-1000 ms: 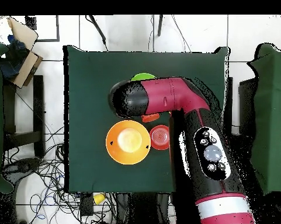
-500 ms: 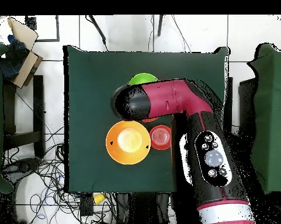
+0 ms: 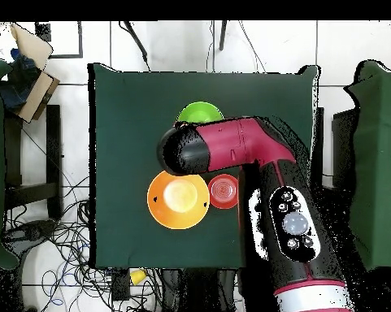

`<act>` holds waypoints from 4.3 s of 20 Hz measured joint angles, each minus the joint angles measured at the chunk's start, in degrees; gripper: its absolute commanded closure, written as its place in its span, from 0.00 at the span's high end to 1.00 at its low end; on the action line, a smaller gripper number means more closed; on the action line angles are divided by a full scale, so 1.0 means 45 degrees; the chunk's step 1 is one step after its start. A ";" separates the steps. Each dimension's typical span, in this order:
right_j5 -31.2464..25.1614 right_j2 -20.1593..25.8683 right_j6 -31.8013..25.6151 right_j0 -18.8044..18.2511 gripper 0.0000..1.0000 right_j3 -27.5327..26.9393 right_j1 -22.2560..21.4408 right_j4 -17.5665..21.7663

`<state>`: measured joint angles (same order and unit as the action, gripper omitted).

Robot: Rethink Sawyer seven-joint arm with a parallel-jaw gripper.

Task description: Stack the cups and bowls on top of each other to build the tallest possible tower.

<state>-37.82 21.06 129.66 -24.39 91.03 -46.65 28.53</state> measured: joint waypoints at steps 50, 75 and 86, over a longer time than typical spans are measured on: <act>0.3216 -0.1762 0.0000 0.0333 1.00 0.2836 -0.0221 0.0063; 0.5930 -0.2018 0.0000 0.0564 1.00 0.3051 -0.0219 0.0061; 0.5930 -0.2858 0.0000 0.1136 1.00 0.3207 -0.0232 0.0058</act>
<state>-11.13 8.20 129.66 -19.28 105.46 -47.69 28.79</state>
